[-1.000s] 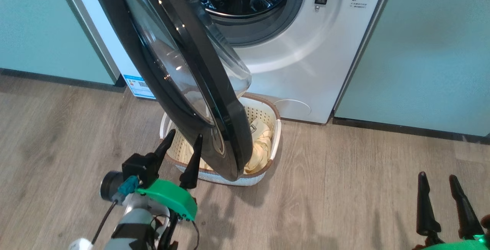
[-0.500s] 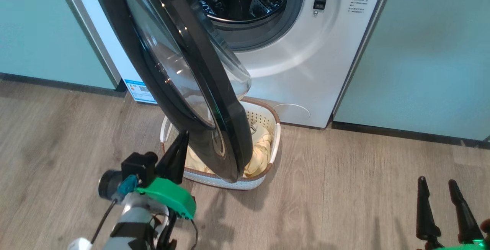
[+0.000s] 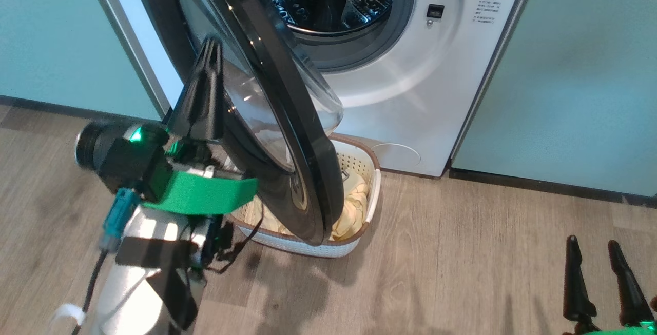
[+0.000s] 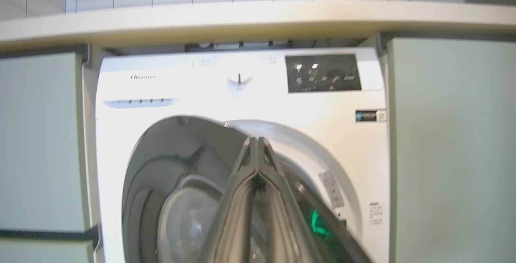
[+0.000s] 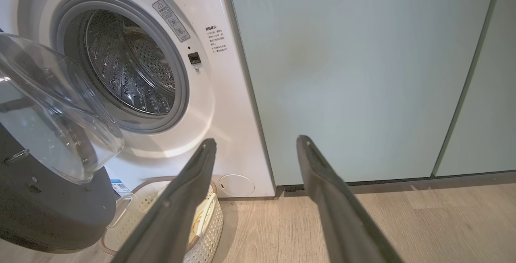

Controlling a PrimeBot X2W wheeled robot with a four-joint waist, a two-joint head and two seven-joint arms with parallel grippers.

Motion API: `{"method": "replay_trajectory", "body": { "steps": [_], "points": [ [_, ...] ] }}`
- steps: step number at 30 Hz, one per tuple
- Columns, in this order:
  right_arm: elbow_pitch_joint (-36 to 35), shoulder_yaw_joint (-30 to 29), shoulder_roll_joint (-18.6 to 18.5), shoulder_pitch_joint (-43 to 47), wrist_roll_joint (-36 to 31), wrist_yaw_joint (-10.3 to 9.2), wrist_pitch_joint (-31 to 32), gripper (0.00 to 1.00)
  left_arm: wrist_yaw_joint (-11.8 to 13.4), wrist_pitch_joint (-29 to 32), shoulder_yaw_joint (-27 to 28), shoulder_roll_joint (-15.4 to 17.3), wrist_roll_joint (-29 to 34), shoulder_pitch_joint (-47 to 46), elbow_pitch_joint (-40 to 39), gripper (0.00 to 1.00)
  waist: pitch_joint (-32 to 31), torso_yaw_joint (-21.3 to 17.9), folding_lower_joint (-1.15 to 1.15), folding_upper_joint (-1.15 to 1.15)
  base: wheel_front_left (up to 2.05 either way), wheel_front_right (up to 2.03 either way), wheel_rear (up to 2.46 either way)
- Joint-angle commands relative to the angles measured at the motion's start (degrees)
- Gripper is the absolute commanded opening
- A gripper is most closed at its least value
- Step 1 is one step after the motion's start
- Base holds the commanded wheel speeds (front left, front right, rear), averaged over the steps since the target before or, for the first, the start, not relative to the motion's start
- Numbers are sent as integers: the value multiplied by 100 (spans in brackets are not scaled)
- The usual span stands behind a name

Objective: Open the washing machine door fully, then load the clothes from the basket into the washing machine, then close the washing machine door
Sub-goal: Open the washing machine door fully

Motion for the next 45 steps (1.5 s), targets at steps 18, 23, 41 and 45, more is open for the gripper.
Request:
{"method": "replay_trajectory", "body": {
  "steps": [18,23,41,45],
  "points": [
    [-218,65,-65,-136,58,22,-31,100,-586,1383,-2414,12,-536,-136,-1294,0,86,-132,0,0,0,0,0],
    [-199,85,-65,-146,78,22,-32,100,-620,1839,-2928,5,-858,95,-1045,0,108,-178,0,0,0,0,0],
    [-181,51,-65,-191,107,22,-32,100,274,2111,-2463,153,-665,467,-89,0,172,-250,0,0,0,0,0],
    [-166,56,-65,-210,108,22,-32,100,397,2058,-2298,161,-681,371,134,0,189,-267,0,0,0,0,0]
  ]
}}
